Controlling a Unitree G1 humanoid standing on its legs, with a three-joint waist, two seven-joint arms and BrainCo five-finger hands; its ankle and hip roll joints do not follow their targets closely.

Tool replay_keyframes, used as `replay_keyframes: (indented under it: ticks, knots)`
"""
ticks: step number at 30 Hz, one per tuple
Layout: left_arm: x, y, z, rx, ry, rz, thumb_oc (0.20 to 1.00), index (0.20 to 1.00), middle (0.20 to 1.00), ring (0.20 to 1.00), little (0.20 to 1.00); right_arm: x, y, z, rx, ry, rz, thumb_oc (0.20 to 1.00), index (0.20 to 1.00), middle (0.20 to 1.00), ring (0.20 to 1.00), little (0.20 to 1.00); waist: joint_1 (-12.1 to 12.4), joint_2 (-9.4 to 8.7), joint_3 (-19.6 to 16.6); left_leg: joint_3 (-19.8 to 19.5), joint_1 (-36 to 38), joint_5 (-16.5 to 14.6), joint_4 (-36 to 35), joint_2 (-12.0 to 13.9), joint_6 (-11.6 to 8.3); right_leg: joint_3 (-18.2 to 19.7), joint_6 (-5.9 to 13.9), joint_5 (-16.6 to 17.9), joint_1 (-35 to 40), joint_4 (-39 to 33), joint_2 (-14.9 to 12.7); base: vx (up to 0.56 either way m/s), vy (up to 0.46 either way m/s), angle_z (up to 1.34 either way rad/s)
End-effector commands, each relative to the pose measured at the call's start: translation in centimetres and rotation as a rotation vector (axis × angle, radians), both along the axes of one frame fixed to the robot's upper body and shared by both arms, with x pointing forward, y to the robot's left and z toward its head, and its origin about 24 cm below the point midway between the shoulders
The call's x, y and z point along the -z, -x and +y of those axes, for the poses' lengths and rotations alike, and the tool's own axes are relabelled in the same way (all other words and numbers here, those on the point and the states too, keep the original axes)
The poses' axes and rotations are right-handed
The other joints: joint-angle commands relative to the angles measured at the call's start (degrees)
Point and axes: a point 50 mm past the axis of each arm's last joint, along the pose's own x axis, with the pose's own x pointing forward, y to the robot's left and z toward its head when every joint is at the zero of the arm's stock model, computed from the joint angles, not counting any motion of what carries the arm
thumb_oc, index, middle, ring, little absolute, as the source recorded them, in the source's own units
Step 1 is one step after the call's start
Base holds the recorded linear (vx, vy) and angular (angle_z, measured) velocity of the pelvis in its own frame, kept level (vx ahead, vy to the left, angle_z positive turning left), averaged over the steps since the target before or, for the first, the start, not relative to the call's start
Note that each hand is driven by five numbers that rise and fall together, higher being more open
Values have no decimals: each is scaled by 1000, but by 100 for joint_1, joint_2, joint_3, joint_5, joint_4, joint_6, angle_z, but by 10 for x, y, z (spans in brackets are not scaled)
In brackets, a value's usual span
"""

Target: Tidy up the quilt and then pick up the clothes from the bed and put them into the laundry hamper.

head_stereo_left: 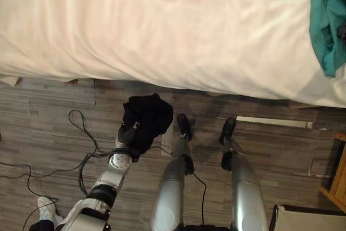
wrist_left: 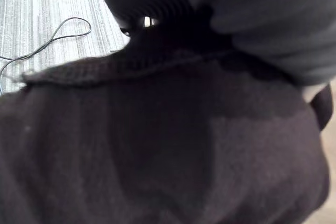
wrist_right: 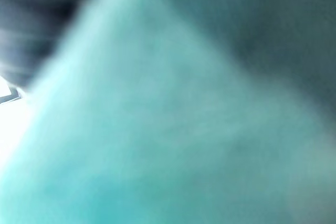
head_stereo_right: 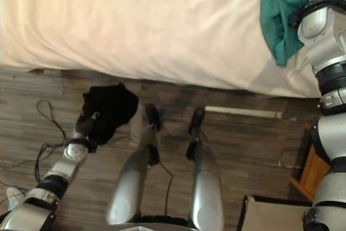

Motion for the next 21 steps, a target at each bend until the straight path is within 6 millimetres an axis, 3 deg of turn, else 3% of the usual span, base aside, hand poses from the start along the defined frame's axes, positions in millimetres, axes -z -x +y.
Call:
replay_keyframes:
  ticks: [1, 5, 6, 7, 8, 12, 13, 15, 16, 17, 18, 19, 21]
  knots:
    - [23, 27, 8, -29, 29, 66, 200, 200, 200, 200, 200, 140, 3, 0, -90, -162, 400, 200, 200, 200, 200, 200, -162, -285, -796, 81, 724, -826, -33, 399, -894, -3, 612, -268, 857, -1015, 16, 209, -49, 27]
    - [25, 40, 12, -26, 58, 80, 200, 200, 200, 200, 200, 209, 42, 16, -272, -551, 451, 200, 200, 200, 200, 200, -327, -450, -1135, 116, 1626, -1071, -21, 373, -822, 32, 627, -258, 1928, -1427, 83, 198, 21, 9]
    - [24, 43, 16, -33, 54, 81, 200, 200, 200, 200, 200, 219, 54, 24, -357, -719, 420, 200, 200, 200, 200, 200, -386, -503, -1208, 211, 1799, -1014, -32, 343, -760, 24, 601, -155, 2095, -1503, 91, 166, 128, -11]
    - [28, 49, 18, -42, 66, 97, 200, 200, 200, 200, 200, 235, 67, 44, -512, -1004, 361, 200, 200, 200, 200, 200, -474, -538, -1389, 255, 2105, -1112, -32, 308, -718, 99, 617, -153, 2387, -1596, 117, 92, 104, -16]
    - [28, 49, 18, -42, 65, 99, 200, 200, 200, 200, 200, 235, 68, 44, -511, -1006, 362, 200, 200, 200, 200, 200, -464, -545, -1385, 261, 2120, -1115, -32, 306, -718, 103, 619, -151, 2402, -1603, 117, 159, 104, -13]
    - [41, 66, 14, -101, 144, 125, 200, 200, 200, 200, 200, 259, 93, 101, -830, -1416, 340, 200, 200, 200, 200, 200, -540, -571, -1723, 341, 2552, -1227, -33, 274, -675, 233, 660, -139, 2821, -1781, 151, 93, 110, -29]
    - [42, 68, 13, -131, 175, 116, 200, 200, 200, 200, 200, 267, 101, 119, -907, -1471, 404, 200, 200, 200, 200, 200, -535, -562, -1790, 362, 2612, -1240, -33, 252, -668, 259, 668, -112, 2870, -1811, 151, 46, 134, -33]
    - [40, 67, 11, -152, 206, 85, 200, 200, 200, 200, 200, 273, 110, 127, -927, -1444, 458, 200, 200, 200, 200, 200, -523, -573, -1856, 356, 2646, -1267, -33, 225, -672, 250, 694, -80, 2943, -1841, 118, 24, 112, -27]
    - [33, 62, 2, -167, 281, 13, 200, 200, 200, 200, 200, 297, 131, 131, -856, -1391, 591, 200, 200, 200, 200, 200, -467, -598, -1939, 473, 2674, -1244, -33, 282, -746, -206, 757, -106, 3220, -1847, -62, 0, 94, 16]
    - [33, 62, 2, -167, 281, 13, 200, 200, 200, 200, 200, 297, 131, 131, -856, -1391, 591, 200, 200, 200, 200, 200, -482, -596, -1940, 456, 2672, -1242, -33, 281, -746, -222, 757, -109, 3227, -1847, -63, 57, 142, 62]
    - [29, 60, -2, -160, 303, -10, 200, 200, 200, 200, 200, 302, 132, 127, -804, -1376, 599, 200, 200, 200, 200, 200, -485, -586, -1988, 690, 2743, -1289, -33, 406, -809, -433, 822, -204, 3381, -1847, -130, 56, 211, 106]
    - [20, 58, -9, -147, 344, -68, 200, 200, 200, 200, 200, 307, 133, 115, -695, -1356, 571, 200, 200, 200, 200, 200, -585, -598, -2048, 1728, 2874, -1135, 29, 794, -814, -1100, 876, -139, 3606, -1798, -353, 56, 209, 110]
    - [20, 59, -9, -148, 345, -67, 200, 200, 200, 200, 200, 307, 133, 115, -692, -1355, 572, 200, 200, 200, 200, 200, -609, -595, -2036, 1701, 2885, -1130, 28, 797, -819, -1131, 881, -142, 3638, -1801, -350, -8, 131, 169]
